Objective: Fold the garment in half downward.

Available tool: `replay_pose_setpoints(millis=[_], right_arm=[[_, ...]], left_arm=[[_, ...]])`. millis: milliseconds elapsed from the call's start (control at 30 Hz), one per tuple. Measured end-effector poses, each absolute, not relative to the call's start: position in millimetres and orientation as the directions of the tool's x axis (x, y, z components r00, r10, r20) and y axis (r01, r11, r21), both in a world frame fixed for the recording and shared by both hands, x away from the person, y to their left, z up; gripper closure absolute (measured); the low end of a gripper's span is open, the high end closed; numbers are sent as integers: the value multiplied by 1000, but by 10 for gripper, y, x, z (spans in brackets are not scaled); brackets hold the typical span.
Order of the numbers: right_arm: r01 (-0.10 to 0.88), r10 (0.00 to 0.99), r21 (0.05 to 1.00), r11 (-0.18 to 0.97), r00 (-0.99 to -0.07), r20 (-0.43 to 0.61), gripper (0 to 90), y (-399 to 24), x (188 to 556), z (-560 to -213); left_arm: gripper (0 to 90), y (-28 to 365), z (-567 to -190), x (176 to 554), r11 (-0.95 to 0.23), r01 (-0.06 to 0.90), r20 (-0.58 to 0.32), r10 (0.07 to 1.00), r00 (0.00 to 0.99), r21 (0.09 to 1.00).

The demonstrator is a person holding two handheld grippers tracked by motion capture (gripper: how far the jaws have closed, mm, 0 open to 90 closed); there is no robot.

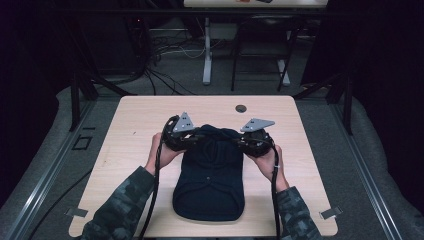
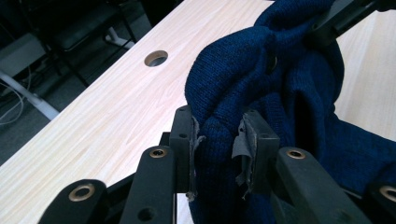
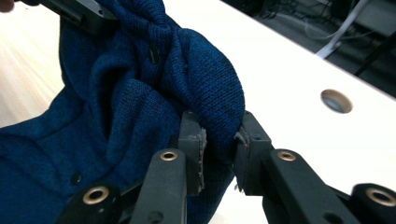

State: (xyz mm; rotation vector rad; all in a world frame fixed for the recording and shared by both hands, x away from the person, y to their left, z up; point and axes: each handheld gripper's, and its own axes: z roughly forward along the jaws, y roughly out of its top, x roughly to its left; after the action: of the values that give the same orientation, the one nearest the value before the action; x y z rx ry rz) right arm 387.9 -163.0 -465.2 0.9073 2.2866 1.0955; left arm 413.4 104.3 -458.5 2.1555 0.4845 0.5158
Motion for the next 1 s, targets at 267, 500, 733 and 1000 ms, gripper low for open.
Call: replay_pose_setpoints(millis=[267,500,733,1000], right_arm=[[298,723,823,483,-666,-183,766,-1596,3819,-4610],[261,719,833,487,-662,-213,768,-1596,3793,-4579],[238,711,842,485,-668,-221,769,-1578,3792,-4574],[247,703,844,476,-683,-197,744,-1662,3786,-4559]], left_arm=[[656,1091,-4548,4129,-550,190,140,501,854,813],[542,1080,-4562,4153,-550,253,62,490,870,796],[492,979,-4661,4169,-595,285,57,489,870,751],[701,988,-4611,4119,-593,202,138,477,868,779]])
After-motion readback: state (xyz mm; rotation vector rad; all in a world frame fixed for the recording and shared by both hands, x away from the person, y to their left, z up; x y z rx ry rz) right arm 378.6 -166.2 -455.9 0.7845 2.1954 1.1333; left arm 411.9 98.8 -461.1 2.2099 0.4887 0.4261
